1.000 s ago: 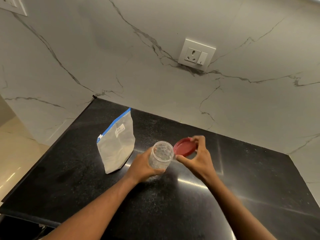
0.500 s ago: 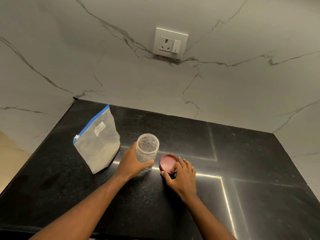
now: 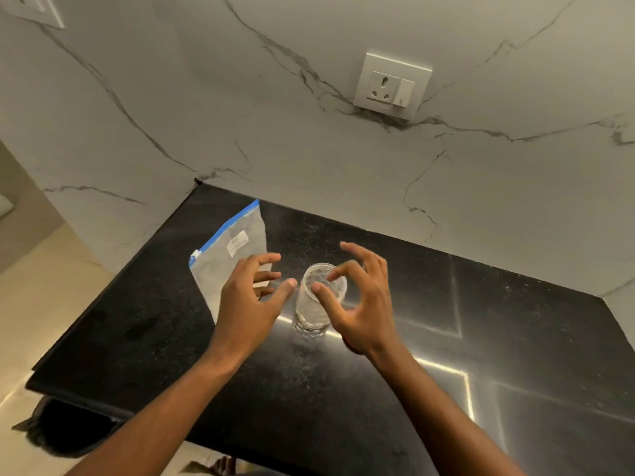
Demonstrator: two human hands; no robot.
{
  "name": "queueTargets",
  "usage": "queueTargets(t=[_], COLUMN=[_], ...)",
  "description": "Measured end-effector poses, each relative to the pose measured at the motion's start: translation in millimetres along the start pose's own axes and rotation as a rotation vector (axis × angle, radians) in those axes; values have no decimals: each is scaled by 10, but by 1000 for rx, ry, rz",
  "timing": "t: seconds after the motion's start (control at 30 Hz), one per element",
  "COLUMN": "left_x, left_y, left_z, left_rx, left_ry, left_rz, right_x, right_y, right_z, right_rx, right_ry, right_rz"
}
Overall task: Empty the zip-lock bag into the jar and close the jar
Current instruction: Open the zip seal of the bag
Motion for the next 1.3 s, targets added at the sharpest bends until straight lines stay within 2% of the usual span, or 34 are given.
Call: queueTargets(t=[0.17, 0.27, 0.37, 0.47, 0.63, 0.83, 1.3], left_x=[-256, -98, 121, 255, 346, 387, 444], left_y=[38, 18, -6, -8, -40, -61, -56], left_z=[681, 974, 1082, 1076, 1069, 1035, 1047], left_rx=[-284, -414, -376, -360, -390, -426, -439], left_ry=[-42, -90, -70, -103, -119, -110, -73], left_rz=[-143, -53, 76, 93, 73, 64, 46], right_x=[518, 731, 887, 967, 1005, 816, 57], right_y=[-602, -921, -1127, -1204, -1274, -1473, -1986], right_z=[-378, -678, -965, -1160, -1228, -1176, -882], right_rx=[207, 373, 559, 719, 754, 794, 843], right_ry=[-100, -5, 103, 201, 265, 348, 468], right_rz=[256, 365, 510, 652, 782, 746, 475])
Point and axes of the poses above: each hand's wrist, its own y-axis away from the middle knuckle, its own z-axis out of the back of the hand, x = y × z, the point moved 3 cm from there along -y, towards the middle knuckle, and after that the axes turned 10 degrees about z, right-handed, at the moved point
